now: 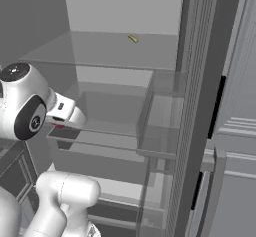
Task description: Take the strawberry from the fridge and place it on top of the pancake, located on the dining counter.
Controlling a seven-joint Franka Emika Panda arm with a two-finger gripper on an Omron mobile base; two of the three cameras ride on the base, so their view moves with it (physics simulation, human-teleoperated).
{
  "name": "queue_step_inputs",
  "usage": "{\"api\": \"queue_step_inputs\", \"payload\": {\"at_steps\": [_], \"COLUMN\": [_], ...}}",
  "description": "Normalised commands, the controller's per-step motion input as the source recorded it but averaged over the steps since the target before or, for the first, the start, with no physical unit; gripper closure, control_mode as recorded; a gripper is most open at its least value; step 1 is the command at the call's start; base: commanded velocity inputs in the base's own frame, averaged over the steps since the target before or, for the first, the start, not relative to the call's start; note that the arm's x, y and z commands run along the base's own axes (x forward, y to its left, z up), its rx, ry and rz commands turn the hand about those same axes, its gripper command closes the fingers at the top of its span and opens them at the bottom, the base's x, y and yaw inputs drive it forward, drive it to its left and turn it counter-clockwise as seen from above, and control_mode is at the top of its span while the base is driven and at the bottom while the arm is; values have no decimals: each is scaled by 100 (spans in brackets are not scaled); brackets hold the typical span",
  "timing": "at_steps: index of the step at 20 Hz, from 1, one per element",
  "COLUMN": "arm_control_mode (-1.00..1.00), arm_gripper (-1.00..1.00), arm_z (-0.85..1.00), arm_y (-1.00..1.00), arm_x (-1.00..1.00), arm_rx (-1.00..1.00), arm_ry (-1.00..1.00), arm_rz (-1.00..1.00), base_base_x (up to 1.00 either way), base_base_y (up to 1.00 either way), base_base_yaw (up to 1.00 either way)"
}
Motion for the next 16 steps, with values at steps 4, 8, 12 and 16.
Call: {"api": "queue_step_inputs", "payload": {"at_steps": [4,8,12,16], "arm_control_mode": [100,100,100,100], "arm_gripper": [100,100,100,100], "arm_z": [0,0,0,0], "arm_y": [0,0,0,0], "arm_x": [0,0,0,0], "arm_rx": [0,0,0,0], "arm_ry": [0,0,0,0], "arm_rz": [0,0,0,0], "base_base_x": [-93,-100,-100,-100], "base_base_y": [0,0,0,-15], "base_base_yaw": [0,0,11,29]}}
